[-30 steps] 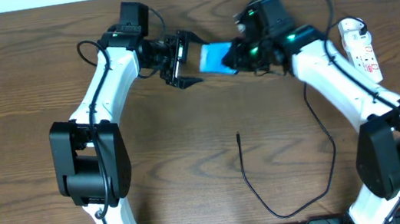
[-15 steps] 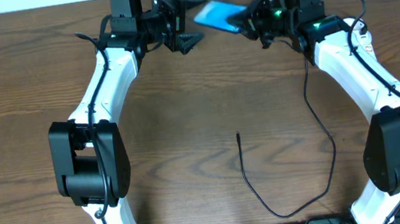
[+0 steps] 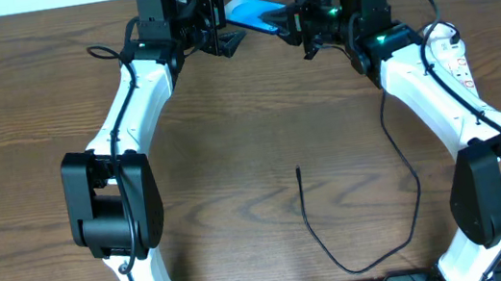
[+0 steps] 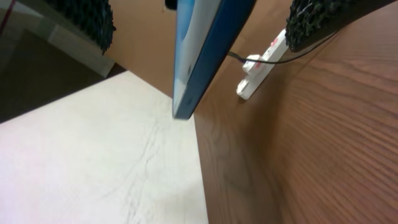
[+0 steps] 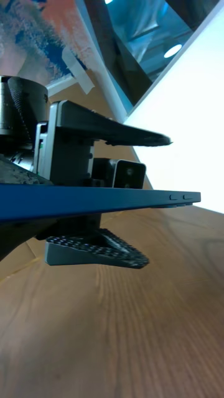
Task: Plug charger to phone and switch on socket
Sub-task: 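Move the phone with both grippers toward the back of the table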
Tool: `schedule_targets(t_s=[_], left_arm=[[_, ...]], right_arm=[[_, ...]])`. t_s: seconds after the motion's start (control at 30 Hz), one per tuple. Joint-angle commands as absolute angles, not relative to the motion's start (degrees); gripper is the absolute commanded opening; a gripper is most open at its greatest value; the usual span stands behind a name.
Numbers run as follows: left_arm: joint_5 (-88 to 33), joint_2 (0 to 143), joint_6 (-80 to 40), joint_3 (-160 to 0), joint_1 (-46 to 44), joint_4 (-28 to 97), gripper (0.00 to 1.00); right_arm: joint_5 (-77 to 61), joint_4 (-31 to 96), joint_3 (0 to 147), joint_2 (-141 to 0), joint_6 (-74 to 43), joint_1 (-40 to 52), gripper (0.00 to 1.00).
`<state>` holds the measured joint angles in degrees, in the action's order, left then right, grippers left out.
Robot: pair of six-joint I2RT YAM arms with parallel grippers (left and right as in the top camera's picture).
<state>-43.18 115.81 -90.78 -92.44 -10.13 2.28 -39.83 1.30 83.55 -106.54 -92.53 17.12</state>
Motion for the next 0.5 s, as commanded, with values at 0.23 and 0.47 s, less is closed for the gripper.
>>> schedule_targets(t_s=[0.23,0.47], left_arm=[[-41.25,114.37,-93.34,-92.75,-9.93,2.04,0.52],[-41.25,114.37,-93.32,-92.75,-9.93,2.04,0.47]], right_arm=[[-42.02,0.60,84.97,-106.08,-97.19,17.80,0.01],[-43.09,0.60,84.95,-106.08,-99.90,18.74,0.01]])
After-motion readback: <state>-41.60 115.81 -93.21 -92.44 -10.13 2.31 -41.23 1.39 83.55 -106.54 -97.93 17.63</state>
